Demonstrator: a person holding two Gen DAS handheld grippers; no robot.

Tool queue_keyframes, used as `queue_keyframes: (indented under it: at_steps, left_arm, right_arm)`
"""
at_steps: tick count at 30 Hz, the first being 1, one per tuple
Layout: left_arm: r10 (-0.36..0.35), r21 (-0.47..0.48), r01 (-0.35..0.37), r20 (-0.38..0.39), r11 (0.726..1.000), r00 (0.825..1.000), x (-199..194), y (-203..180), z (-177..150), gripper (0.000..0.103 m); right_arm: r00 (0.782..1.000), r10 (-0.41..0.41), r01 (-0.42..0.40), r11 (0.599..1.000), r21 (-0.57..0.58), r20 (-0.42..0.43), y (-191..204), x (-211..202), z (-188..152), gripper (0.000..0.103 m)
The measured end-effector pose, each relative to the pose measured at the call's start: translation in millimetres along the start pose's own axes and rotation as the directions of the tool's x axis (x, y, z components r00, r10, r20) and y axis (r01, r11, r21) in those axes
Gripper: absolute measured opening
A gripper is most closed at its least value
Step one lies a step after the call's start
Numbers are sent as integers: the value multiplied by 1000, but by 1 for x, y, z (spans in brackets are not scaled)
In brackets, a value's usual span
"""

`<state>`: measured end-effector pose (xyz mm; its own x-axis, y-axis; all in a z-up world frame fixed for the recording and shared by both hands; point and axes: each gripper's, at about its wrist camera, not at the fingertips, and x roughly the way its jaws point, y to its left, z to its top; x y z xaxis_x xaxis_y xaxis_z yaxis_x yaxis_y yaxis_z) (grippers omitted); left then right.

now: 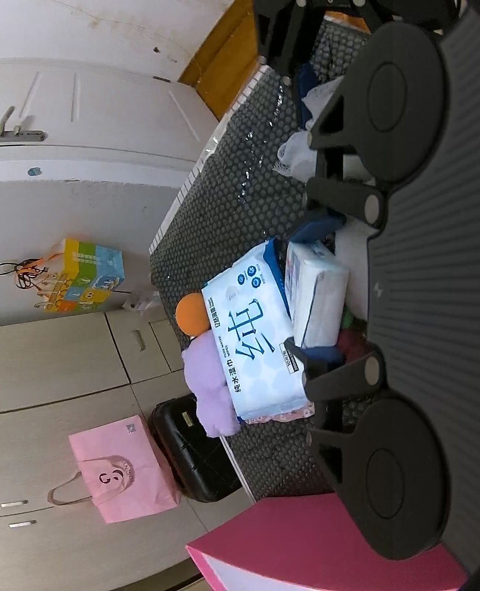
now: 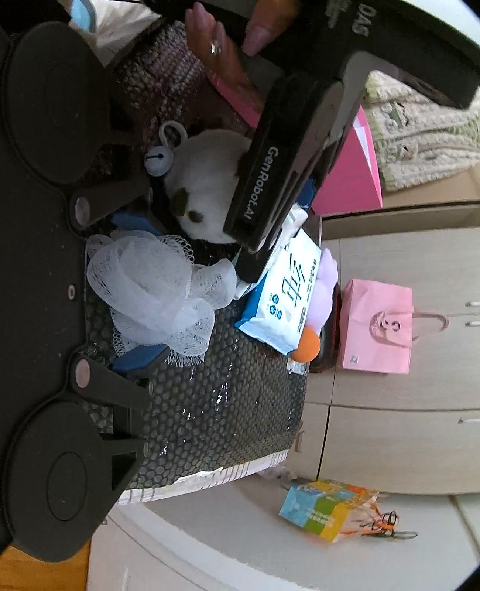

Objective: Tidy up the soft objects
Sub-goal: 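Grasp the small white boxed pack with the left tool while the right tool grasps the white mesh puff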

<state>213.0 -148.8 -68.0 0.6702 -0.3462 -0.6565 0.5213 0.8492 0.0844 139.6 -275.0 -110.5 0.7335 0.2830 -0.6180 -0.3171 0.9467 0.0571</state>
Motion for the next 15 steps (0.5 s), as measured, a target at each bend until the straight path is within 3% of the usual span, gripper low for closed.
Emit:
queue_keyframes:
  at_steps: [3, 6, 15]
  left_arm:
    - [-49, -42, 50, 14, 998, 999, -6, 4, 2, 41]
    - [-59, -69, 62, 42, 996, 997, -13, 7, 2, 40]
    - [-78, -121, 91, 107, 988, 991, -51, 16, -1, 40]
  right_arm:
    - [1000, -12, 11, 999, 46, 16, -2, -2, 0, 46]
    - [999, -11, 8, 995, 97, 32, -6, -7, 2, 39]
    - [998, -41, 35, 991, 126, 44, -4, -22, 11, 38]
